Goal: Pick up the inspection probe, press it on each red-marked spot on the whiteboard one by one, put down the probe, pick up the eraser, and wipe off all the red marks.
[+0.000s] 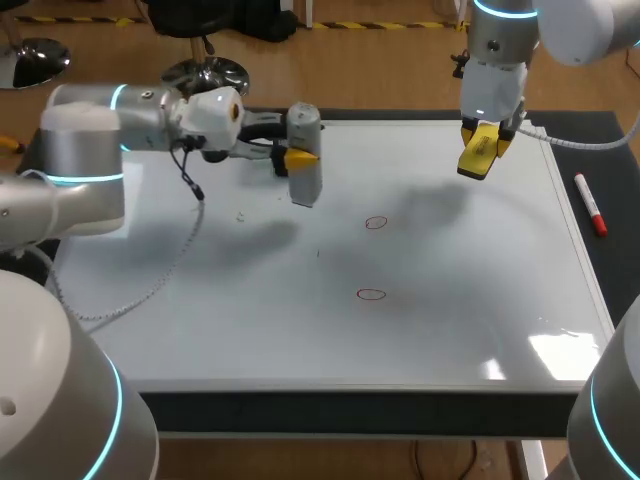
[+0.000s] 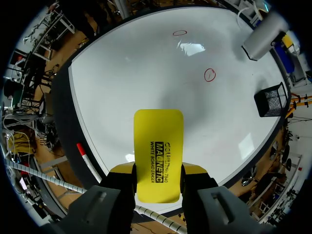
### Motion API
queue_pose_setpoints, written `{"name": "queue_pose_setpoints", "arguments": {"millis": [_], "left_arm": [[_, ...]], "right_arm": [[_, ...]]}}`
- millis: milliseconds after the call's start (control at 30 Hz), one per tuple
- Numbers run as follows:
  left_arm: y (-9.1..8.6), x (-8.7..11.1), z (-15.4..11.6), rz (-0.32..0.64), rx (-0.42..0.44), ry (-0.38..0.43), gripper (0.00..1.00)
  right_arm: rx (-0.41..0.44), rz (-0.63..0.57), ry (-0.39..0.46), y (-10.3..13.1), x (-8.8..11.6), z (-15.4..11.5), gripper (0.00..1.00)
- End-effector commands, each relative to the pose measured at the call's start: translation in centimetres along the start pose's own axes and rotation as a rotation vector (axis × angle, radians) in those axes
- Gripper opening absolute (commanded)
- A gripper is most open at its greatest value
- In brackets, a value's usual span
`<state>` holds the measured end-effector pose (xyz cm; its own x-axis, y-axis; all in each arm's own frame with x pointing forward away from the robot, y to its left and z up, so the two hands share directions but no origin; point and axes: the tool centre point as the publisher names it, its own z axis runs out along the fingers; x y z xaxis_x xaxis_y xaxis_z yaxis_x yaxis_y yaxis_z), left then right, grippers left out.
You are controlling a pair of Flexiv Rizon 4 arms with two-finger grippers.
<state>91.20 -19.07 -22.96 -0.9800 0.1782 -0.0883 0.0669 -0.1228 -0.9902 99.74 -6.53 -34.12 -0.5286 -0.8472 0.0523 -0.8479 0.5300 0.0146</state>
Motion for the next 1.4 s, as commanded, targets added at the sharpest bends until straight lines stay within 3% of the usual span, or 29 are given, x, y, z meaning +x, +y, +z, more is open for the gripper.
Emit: {"name": "queue_pose_setpoints", "arguments": {"millis": [33,600,1400], "left_arm": [[0.9,-1.3,1.5,0.0,0.013,0.102,0.0],[3.2,-1.4,5.6,-0.057,0.072,0.221,0.0],[5.6,-1.5,10.4,-0.099,0.068,0.345,0.0]], "right_arm": [[0.002,-0.002,0.001,0.0,0.1,-0.1,0.0],[0.002,-0.002,0.001,0.0,0.1,-0.1,0.0],[0.002,-0.002,0.001,0.0,0.1,-0.1,0.0]]}}
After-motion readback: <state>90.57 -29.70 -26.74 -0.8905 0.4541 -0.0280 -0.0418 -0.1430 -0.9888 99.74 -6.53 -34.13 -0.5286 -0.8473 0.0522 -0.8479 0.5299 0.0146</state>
